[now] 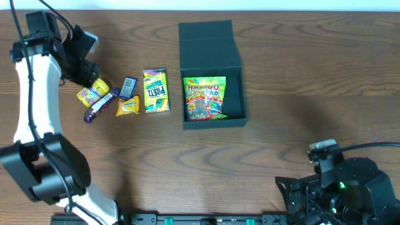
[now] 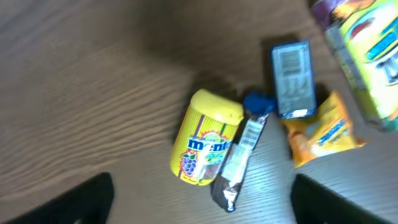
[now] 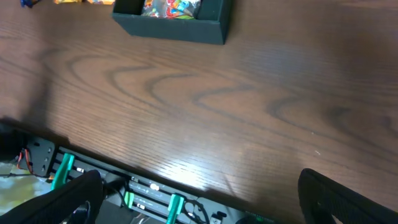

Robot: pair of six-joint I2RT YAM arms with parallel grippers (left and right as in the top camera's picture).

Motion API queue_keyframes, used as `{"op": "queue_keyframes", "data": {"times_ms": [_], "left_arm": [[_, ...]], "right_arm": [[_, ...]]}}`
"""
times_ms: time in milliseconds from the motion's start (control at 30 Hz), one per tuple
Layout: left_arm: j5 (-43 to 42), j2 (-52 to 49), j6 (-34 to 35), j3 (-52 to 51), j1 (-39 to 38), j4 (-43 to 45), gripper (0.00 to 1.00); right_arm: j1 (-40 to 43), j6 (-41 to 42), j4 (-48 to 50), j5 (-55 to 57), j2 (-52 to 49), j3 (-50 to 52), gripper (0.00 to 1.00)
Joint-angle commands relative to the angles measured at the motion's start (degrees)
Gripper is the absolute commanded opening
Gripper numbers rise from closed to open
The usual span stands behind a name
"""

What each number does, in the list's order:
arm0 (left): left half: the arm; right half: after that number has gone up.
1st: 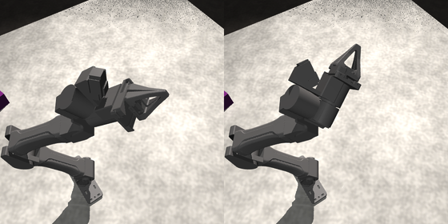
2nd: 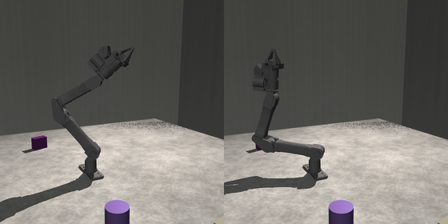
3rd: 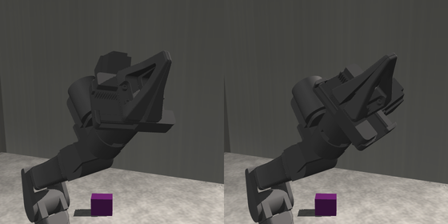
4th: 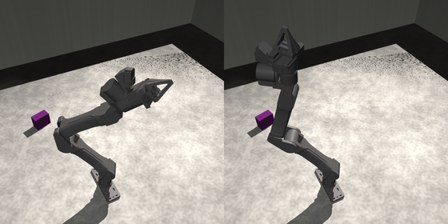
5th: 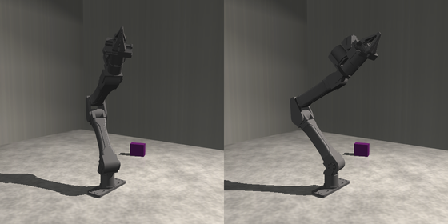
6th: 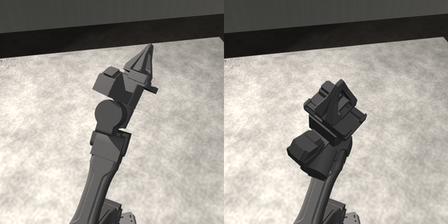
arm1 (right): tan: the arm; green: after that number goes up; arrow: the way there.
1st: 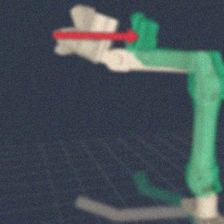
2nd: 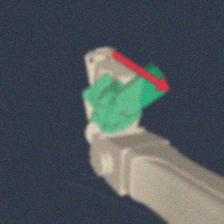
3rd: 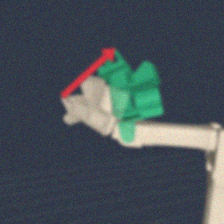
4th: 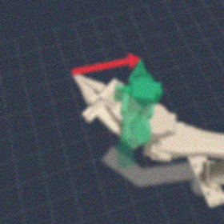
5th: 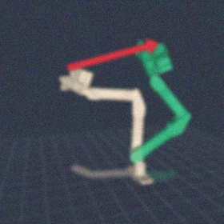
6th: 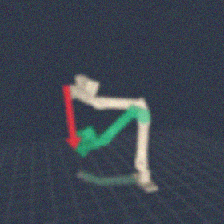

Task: Pack container
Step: 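Move the left gripper back and grasp the yellow Mentos tube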

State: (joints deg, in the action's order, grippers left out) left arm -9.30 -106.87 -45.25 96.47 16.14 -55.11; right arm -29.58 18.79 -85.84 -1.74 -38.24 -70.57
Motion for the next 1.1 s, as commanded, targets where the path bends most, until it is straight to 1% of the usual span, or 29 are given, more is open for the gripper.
{"op": "queue_keyframes", "data": {"times_ms": [0,133,300,467,633,667,800,1067], "left_arm": [[-0.8,-3.5,-7.5,0.7,1.1,0.0,0.95],[-0.7,-8.2,-7.5,0.7,2.1,0.0,0.95],[-0.6,-13.6,-7.6,0.7,2.5,2.3,0.96],[-0.7,-16.8,-7.5,0.7,2.5,4.3,0.98],[1.9,-19.5,-7.7,0.7,2.6,6.5,1.00],[2.3,-19.6,-7.7,0.7,2.6,7.1,0.93],[2.4,-20.2,-7.7,0.7,2.6,8.8,0.81],[2.4,-22.0,-7.5,0.7,2.6,8.9,0.80]], "right_arm": [[0.3,-0.9,0.1,0.2,0.0,-0.6,0.99],[0.3,-0.9,0.1,0.2,0.0,-0.6,0.99],[0.3,-0.9,0.1,0.2,0.0,-0.6,0.99],[0.3,-0.9,0.1,0.2,0.0,-0.6,0.99],[0.3,-0.9,0.1,0.2,0.0,-0.6,0.99],[0.3,-0.9,0.1,0.2,0.0,-0.6,0.99],[0.3,-0.9,0.1,0.2,0.0,-0.6,0.99],[0.3,-0.9,0.1,0.2,0.0,-0.6,0.99]]}}
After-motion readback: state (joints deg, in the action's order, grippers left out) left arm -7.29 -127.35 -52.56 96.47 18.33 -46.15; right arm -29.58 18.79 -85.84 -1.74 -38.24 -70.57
